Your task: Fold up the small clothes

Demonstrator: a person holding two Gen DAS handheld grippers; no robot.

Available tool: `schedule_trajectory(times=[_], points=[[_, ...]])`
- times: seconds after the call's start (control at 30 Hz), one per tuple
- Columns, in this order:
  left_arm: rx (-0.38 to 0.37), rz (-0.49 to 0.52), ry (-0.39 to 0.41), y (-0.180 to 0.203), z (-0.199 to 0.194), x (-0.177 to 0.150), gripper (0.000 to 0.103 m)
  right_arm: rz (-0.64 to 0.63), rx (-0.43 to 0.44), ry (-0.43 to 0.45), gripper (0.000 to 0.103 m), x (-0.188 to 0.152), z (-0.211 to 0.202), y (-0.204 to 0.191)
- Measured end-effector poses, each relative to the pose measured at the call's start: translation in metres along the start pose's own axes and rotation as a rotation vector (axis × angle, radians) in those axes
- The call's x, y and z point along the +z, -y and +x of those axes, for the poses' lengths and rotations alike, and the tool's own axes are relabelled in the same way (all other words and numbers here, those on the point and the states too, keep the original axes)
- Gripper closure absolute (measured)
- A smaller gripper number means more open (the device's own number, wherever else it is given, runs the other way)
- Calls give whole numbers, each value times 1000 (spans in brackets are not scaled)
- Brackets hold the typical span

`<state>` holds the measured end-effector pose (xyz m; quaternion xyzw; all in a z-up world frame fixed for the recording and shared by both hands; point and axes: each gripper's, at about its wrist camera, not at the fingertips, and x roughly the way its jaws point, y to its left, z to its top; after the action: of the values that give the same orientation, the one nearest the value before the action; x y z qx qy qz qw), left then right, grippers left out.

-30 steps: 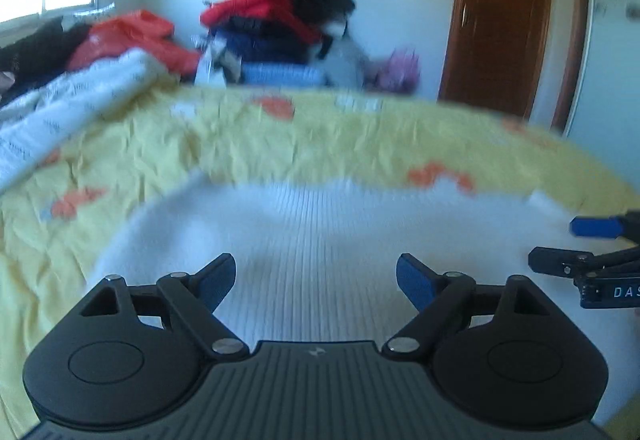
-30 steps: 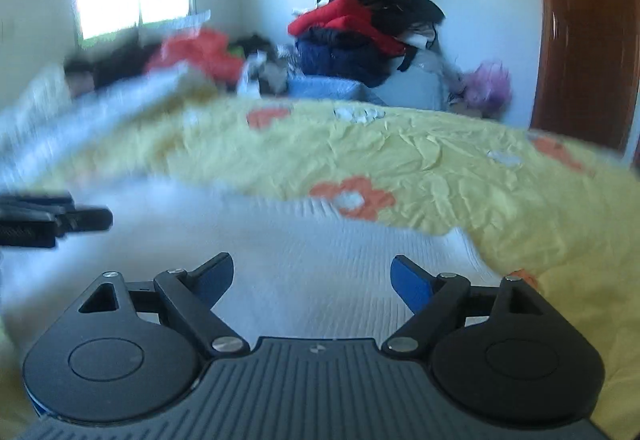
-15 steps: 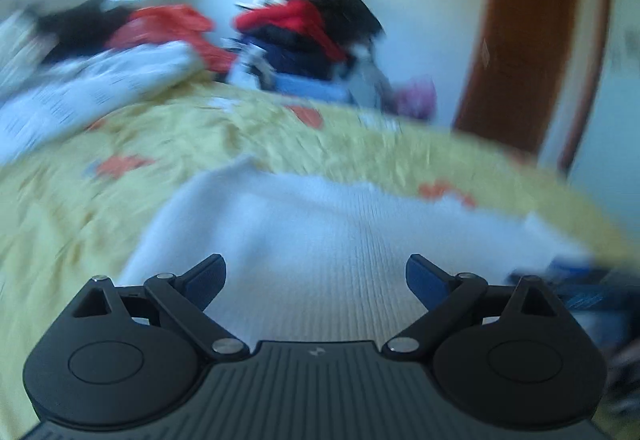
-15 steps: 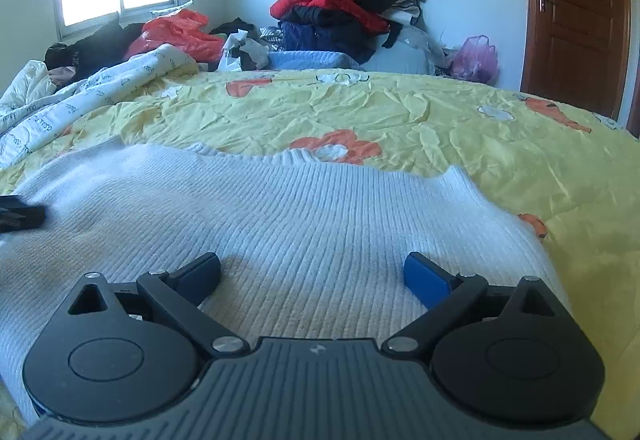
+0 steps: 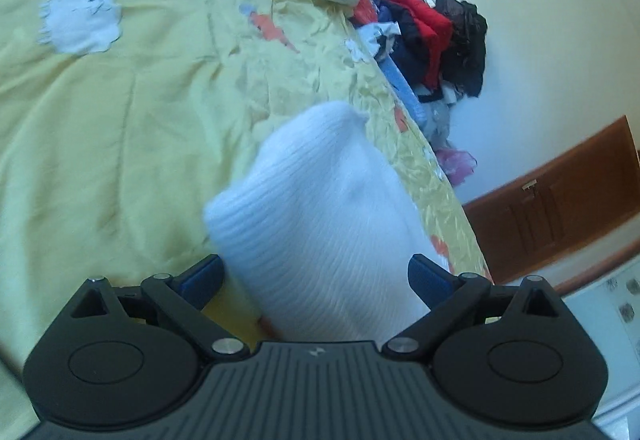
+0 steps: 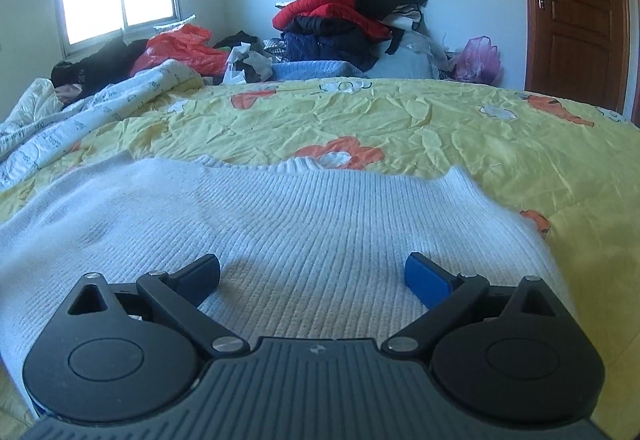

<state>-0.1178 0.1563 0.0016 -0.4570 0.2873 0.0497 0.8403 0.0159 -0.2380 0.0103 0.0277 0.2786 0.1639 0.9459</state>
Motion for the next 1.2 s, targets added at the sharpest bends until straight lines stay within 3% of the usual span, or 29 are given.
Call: schedule_trajectory(times=[0.1, 0.13, 0.2, 0.23, 0.37, 0.47, 0.63, 0.73, 0.83, 0.9, 1.0, 1.07, 1.2], points=[[43, -8, 29, 7, 10, 2, 5, 17, 15, 8, 3, -1, -1, 3], [58, -6, 46, 8, 10, -1, 9, 21, 18, 10, 3, 0, -2, 3], [132, 44, 76, 15, 12, -5, 37, 30, 26, 15, 3, -1, -2, 4], [185, 84, 83, 17, 13, -6, 61, 34, 29, 17, 3, -1, -2, 5], [214, 117, 83, 23, 9, -7, 74, 37, 36, 18, 2, -1, -3, 5], [217, 141, 115, 41, 1, -7, 77, 39, 40, 17, 1, -1, -3, 5], [138, 372, 185, 104, -8, -25, 78, 77, 64, 30, 1, -1, -5, 11], [92, 610, 191, 146, -1, -60, 78, 167, 117, 59, 1, -2, -8, 25], [62, 919, 144, 172, 15, -117, 78, 263, 176, 92, 1, -6, -12, 39], [65, 1103, 106, 175, 26, -155, 78, 309, 207, 98, 0, -6, -13, 47], [72, 1291, 81, 163, 34, -190, 78, 369, 240, 61, 0, 1, -14, 55], [77, 1356, 120, 159, 31, -197, 78, 429, 280, 5, 0, 12, -14, 60], [55, 1317, 101, 159, 28, -191, 78, 561, 474, -96, 1, 38, -1, 63]])
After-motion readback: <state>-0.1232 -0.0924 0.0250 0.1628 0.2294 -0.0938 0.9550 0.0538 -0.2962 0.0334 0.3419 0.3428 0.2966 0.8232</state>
